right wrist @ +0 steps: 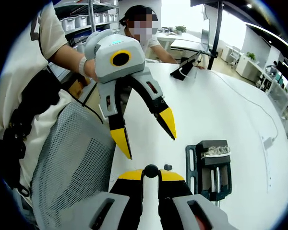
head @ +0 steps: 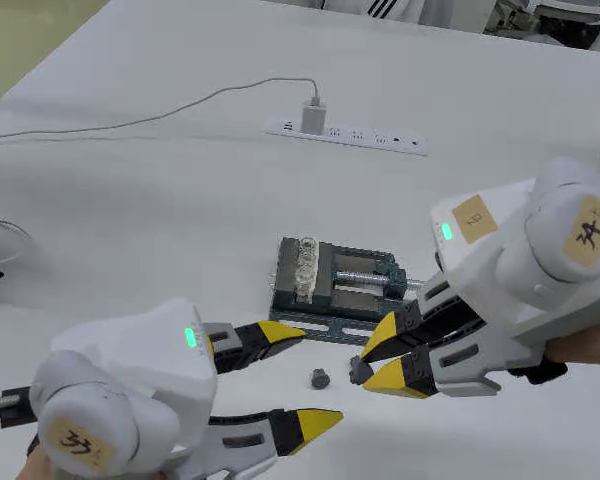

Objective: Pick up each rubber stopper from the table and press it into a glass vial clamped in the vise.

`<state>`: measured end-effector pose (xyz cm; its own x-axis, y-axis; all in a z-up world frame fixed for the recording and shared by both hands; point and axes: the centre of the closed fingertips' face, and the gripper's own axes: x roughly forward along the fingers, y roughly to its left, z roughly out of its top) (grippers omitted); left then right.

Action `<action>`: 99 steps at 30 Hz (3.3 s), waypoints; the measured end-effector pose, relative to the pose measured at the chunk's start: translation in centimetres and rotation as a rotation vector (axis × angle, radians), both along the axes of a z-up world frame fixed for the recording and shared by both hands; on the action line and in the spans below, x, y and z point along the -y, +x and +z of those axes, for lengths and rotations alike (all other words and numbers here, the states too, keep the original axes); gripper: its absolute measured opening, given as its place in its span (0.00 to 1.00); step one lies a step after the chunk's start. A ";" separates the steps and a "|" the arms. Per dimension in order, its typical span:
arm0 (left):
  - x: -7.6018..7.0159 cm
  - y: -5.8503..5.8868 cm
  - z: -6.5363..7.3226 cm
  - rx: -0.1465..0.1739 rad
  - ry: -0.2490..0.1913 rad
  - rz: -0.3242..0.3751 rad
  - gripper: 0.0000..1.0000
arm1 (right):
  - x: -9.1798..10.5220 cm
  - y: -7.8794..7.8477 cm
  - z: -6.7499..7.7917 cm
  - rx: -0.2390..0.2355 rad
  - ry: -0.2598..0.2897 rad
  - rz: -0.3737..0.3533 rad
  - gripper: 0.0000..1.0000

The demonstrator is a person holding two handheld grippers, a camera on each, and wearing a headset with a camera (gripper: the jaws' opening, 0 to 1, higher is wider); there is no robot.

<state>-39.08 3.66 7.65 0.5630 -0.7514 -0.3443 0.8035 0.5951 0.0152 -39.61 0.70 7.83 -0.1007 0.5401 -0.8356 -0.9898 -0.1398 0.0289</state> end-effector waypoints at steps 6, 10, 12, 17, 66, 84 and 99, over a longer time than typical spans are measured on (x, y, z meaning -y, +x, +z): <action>-1.4 0.6 0.2 0.002 -0.029 0.068 0.61 | -0.2 0.8 0.2 0.012 -0.004 0.000 0.06; -2.2 1.1 0.2 0.012 -0.034 0.121 0.76 | -0.3 1.7 0.3 0.027 -0.017 0.002 0.06; -2.5 1.2 0.1 0.007 -0.035 0.133 0.86 | -0.3 2.3 0.4 0.040 -0.023 -0.001 0.06; -3.3 1.6 -0.3 -0.006 -0.034 0.172 0.99 | -0.4 3.7 1.1 0.061 -0.032 0.000 0.06; -4.7 1.7 -2.8 -0.100 0.013 0.217 0.99 | -5.5 15.7 -0.5 0.172 -0.303 0.290 0.06; -5.4 1.7 -3.6 -0.123 0.016 0.231 0.98 | -6.0 16.4 -3.6 0.143 -0.356 0.324 0.06; -5.6 1.6 -4.3 -0.149 0.010 0.236 0.96 | -6.0 16.3 -4.6 0.132 -0.364 0.322 0.06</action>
